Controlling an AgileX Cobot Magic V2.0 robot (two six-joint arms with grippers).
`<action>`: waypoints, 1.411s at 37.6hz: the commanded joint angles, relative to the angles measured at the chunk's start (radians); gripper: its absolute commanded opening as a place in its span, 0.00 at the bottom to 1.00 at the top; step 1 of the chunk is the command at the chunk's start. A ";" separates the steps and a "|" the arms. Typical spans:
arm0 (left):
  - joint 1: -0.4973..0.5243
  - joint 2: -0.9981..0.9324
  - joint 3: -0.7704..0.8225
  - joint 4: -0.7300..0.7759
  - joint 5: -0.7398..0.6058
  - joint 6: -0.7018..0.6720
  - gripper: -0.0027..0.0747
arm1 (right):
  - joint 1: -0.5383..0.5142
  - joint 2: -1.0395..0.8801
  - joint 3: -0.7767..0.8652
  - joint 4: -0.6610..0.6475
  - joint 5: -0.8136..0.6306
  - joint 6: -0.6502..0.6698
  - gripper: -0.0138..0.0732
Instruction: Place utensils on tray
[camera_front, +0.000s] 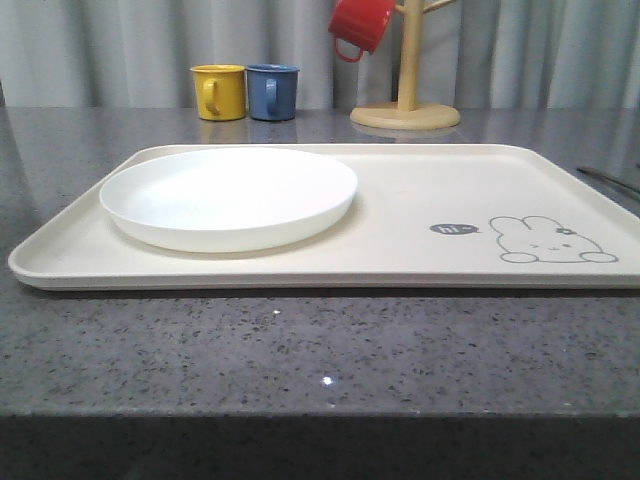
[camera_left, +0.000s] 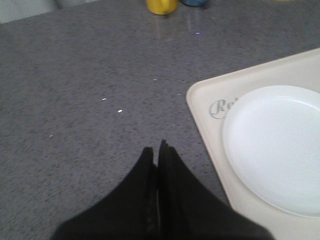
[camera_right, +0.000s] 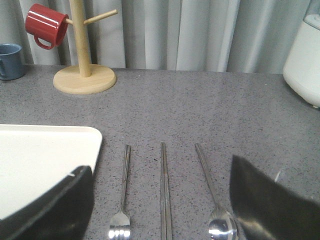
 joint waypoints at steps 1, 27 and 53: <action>0.061 -0.138 0.126 -0.011 -0.204 -0.013 0.01 | -0.006 0.011 -0.036 -0.004 -0.074 -0.006 0.83; 0.082 -0.849 0.771 -0.022 -0.580 -0.013 0.01 | -0.006 0.011 -0.036 -0.004 -0.074 -0.006 0.83; 0.082 -0.849 0.773 -0.022 -0.579 -0.013 0.01 | -0.006 0.026 -0.037 -0.002 -0.082 -0.006 0.78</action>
